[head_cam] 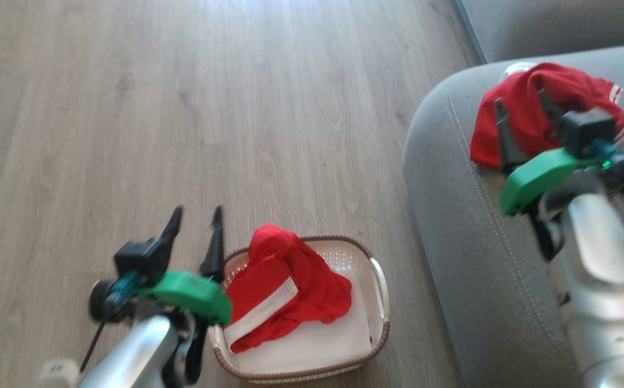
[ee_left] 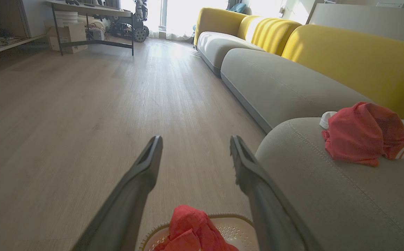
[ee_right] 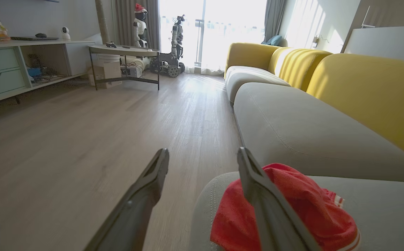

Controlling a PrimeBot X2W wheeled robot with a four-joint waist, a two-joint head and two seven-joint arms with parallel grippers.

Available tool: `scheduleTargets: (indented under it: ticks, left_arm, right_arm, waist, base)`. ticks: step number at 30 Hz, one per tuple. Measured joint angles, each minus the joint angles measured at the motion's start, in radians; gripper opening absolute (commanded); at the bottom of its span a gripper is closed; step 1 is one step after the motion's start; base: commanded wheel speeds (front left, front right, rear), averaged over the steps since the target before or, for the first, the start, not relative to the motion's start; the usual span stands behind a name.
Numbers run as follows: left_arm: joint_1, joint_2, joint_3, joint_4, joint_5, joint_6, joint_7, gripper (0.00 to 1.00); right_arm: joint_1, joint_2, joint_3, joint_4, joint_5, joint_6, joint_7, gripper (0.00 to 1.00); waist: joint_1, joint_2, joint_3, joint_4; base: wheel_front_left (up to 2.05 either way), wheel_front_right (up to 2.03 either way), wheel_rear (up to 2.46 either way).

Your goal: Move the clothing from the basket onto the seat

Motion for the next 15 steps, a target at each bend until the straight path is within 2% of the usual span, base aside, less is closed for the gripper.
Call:
scheduleTargets:
  ticks: [9, 15]
  left_arm:
    - [0.179, 0.048, 0.120, -0.086, 0.046, 0.039, 0.000, 1.00]
    - [0.290, 0.075, 0.198, -0.187, 0.093, 0.072, 0.000, 1.00]
  right_arm:
    - [0.191, 0.065, 0.024, -0.167, 0.014, 0.000, 0.000, 1.00]
    - [0.366, 0.073, 0.012, -0.323, 0.031, 0.000, 0.000, 1.00]
  waist:
    - [0.0000, 0.0000, -0.042, 0.034]
    - [0.0000, 0.0000, -0.063, 0.055]
  base:
    - [0.00, 0.00, 0.00]
    - [0.00, 0.00, 0.00]
